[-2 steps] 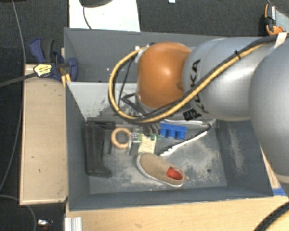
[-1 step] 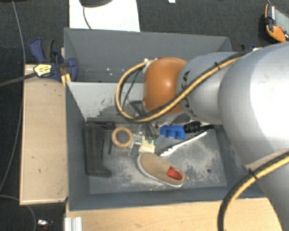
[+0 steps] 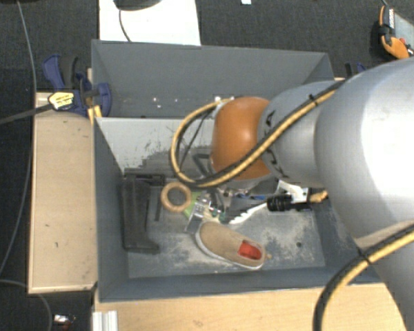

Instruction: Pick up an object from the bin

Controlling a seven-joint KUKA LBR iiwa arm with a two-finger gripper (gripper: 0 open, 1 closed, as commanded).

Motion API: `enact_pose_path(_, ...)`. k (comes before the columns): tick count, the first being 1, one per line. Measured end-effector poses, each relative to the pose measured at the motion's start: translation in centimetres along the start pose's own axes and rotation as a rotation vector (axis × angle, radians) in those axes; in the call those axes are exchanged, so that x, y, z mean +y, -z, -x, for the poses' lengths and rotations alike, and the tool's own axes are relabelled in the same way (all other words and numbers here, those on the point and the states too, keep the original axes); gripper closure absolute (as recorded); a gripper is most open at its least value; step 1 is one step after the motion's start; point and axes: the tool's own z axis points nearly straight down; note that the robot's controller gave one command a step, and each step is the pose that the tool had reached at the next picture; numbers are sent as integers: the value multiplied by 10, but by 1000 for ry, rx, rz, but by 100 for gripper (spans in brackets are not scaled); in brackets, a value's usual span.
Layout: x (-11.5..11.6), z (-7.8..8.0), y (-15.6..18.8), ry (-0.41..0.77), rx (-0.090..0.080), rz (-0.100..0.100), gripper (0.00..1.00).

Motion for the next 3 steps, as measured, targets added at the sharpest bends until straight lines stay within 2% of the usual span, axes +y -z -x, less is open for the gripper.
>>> enact_pose_path(1, 30, -2, 0, -37, 8, -6, 0)
enact_pose_path(2, 6, 1, 0, -14, 1, -3, 0)
enact_pose_path(3, 25, -2, 0, -29, 6, -3, 100)
